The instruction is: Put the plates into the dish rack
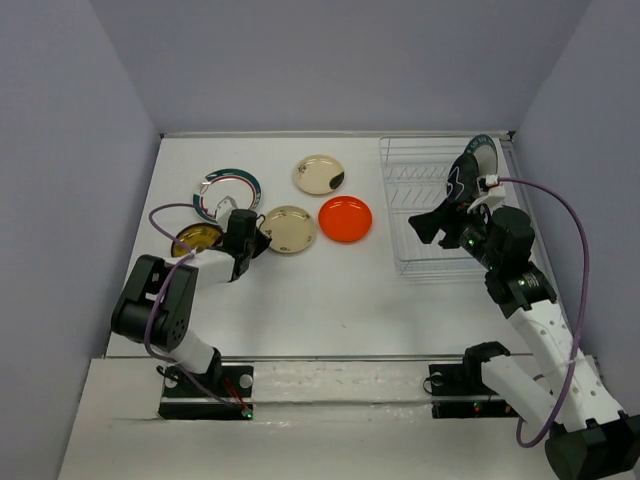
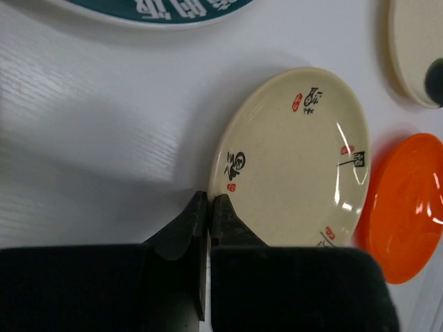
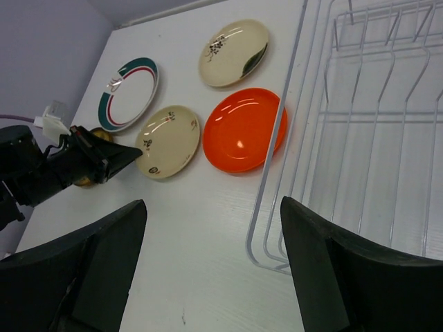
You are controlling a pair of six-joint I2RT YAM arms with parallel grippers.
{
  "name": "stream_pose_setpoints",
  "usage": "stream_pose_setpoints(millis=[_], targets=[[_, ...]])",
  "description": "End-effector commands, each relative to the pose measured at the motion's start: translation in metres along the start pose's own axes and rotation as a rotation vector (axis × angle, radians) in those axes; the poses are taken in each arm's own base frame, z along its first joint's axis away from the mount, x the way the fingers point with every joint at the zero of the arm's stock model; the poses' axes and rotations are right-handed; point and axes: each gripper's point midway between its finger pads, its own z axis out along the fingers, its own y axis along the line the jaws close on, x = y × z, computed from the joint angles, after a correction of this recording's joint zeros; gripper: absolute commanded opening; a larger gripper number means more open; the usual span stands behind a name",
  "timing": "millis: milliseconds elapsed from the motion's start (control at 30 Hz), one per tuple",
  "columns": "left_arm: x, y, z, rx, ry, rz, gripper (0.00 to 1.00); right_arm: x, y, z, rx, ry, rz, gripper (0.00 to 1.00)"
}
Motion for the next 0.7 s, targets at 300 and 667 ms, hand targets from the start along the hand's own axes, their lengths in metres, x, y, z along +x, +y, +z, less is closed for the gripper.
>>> stream_pose_setpoints(millis=[300, 667], targets=[[-0.03, -0.031, -0.095, 0.236, -0.133, 0.014, 0.06, 0.034, 0.058, 0.035, -0.162, 0.137, -0.01, 0.86], [-0.032, -0.096, -0.193, 0.677, -0.091, 0.111, 0.06, 0.065, 0.13, 0.085, -0.381, 0.278, 0.022, 0.93]])
